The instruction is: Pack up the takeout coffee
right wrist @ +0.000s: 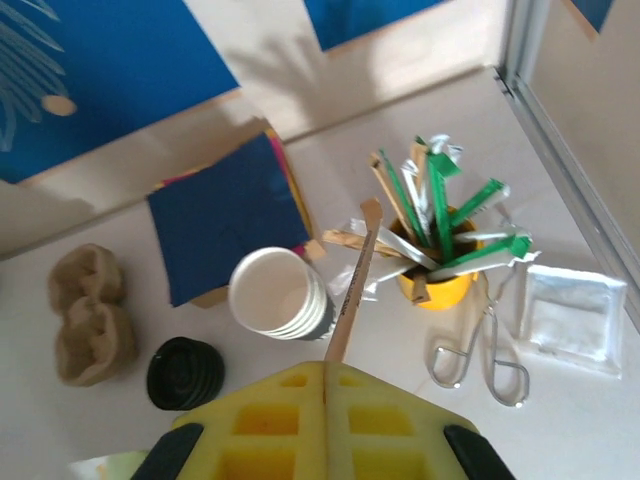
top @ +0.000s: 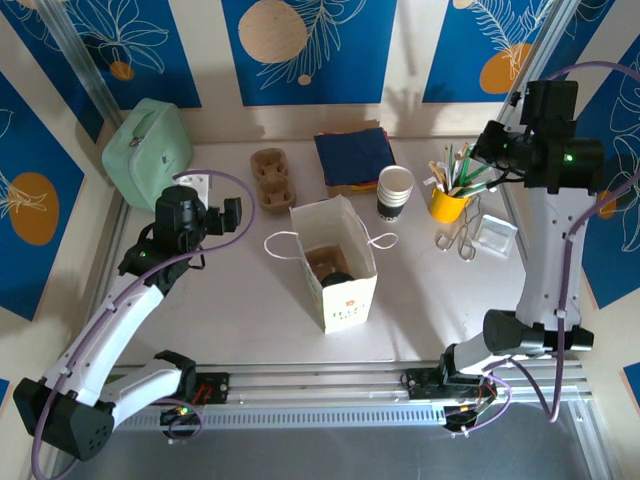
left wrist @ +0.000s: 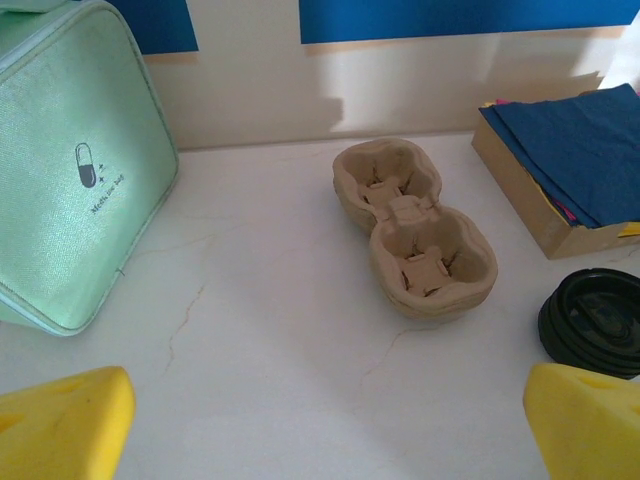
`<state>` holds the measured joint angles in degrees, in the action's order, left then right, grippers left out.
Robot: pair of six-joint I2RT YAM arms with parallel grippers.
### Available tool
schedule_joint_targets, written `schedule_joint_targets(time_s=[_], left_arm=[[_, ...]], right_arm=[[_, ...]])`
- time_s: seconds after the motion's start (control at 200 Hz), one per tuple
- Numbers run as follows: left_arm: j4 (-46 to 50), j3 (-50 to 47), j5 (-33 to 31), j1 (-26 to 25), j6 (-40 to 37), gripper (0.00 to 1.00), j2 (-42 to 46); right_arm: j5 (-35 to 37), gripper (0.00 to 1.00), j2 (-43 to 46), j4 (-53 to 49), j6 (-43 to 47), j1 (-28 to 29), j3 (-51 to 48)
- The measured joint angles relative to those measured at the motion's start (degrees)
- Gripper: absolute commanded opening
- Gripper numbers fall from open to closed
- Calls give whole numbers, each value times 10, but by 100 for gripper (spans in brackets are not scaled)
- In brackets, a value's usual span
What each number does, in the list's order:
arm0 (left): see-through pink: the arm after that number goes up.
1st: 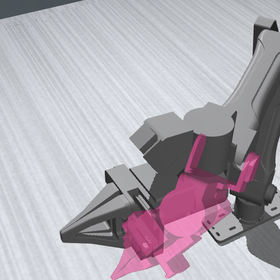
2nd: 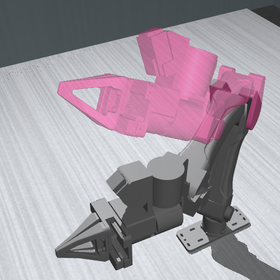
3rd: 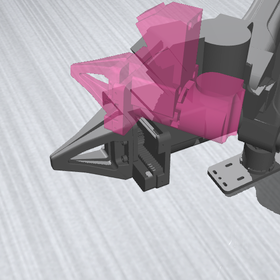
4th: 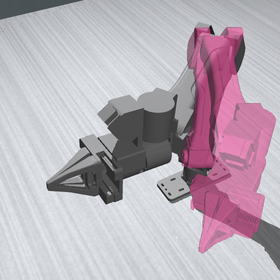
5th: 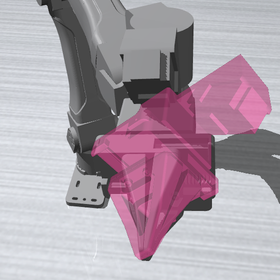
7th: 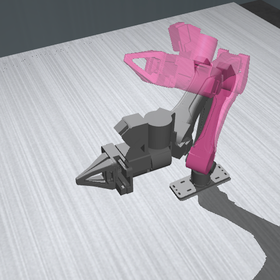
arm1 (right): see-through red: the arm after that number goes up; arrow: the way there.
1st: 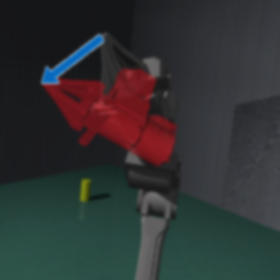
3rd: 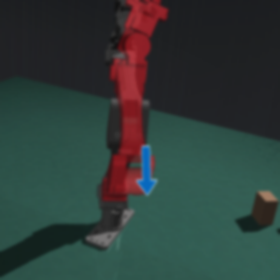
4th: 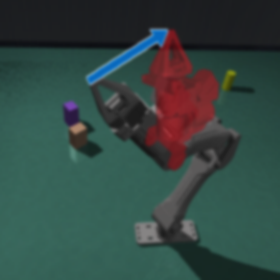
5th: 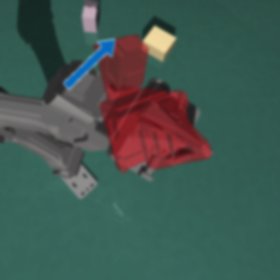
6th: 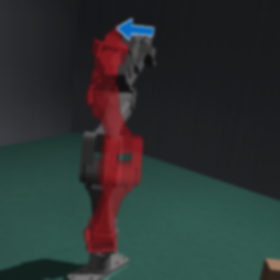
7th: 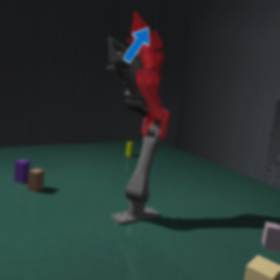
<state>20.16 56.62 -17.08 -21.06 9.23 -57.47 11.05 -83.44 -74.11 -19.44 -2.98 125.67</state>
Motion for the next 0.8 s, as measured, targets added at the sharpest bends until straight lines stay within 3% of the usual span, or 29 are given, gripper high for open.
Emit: schedule_joint_targets(time_s=[0.58, 0.8], left_arm=[[0, 0, 12, 1, 26, 99, 0], [0, 0, 23, 1, 38, 99, -1]], right_arm=[[-169, 0, 20, -39, -10, 128, 105], [-267, 0, 25, -76, -20, 162, 105]])
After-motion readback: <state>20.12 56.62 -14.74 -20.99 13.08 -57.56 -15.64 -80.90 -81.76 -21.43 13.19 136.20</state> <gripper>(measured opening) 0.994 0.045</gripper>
